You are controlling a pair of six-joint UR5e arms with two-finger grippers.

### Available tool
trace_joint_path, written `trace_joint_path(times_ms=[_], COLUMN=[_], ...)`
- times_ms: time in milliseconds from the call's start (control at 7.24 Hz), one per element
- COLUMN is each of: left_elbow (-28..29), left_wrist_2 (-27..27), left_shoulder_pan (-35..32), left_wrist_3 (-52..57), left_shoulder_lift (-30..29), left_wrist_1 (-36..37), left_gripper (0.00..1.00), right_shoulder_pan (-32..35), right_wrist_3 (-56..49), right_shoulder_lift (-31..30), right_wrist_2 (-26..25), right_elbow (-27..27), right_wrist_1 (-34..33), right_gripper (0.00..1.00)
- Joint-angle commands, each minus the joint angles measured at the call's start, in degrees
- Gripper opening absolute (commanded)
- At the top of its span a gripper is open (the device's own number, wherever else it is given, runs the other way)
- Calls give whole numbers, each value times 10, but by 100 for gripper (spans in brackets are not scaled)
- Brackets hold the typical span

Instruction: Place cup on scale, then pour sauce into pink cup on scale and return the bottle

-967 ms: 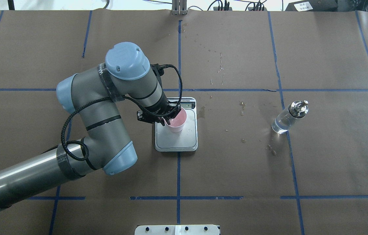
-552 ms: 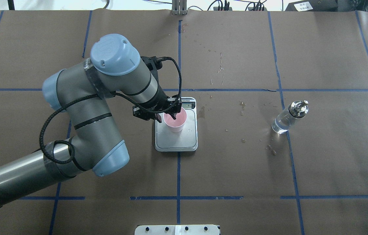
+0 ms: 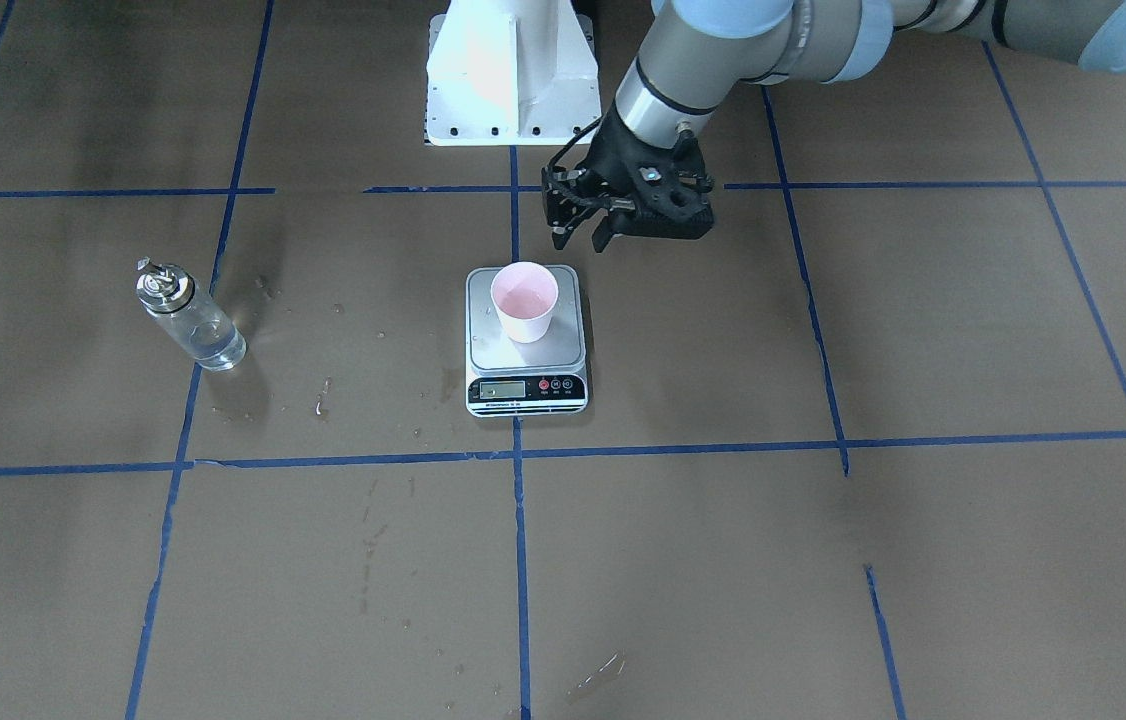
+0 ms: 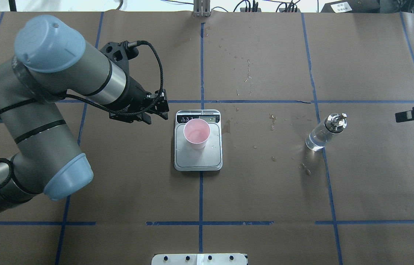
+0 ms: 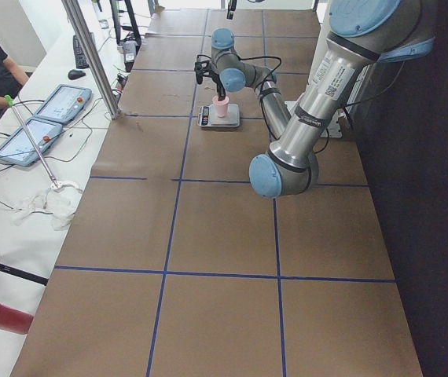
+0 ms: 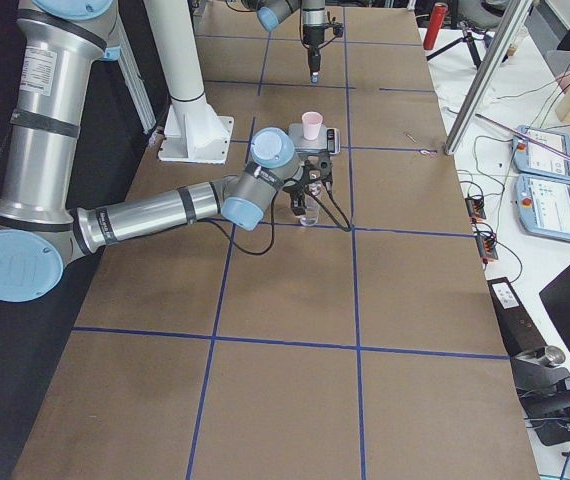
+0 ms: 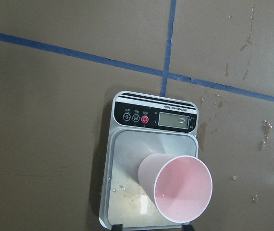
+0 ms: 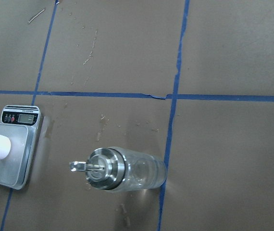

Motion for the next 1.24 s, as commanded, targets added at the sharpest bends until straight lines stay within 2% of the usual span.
trace_joint_path(times_ms=[0, 276, 414, 552, 829, 967, 1105], left_elbow=[-6, -6, -6, -6, -10, -10, -11], left_wrist_2=[1, 1, 1, 1, 1, 1, 0], left_shoulder_pan=[-22, -31, -34, -39, -58, -71, -90], left_wrist_3=[0, 0, 0, 1, 19, 70, 103], left_shoulder_lift=[13, 18, 19, 22, 40, 51, 70], left_wrist_1=[-1, 0, 0, 0, -1, 1, 0], left_gripper=[51, 51, 51, 51, 55, 60, 61], right_shoulder_pan=[-118, -217, -284, -372, -437, -478, -523], right_wrist_3=[83, 106, 109, 111, 161, 167, 183], right_shoulder_lift=[-14, -23, -29, -41, -52, -56, -56], right_wrist_2=[-127, -247, -358, -490, -595, -688, -790], right_elbow=[52, 70, 70, 70, 64, 59, 27], right_wrist_1=[3, 3, 3, 2, 0, -2, 0], right_gripper=[100, 100, 100, 100, 100, 100, 98])
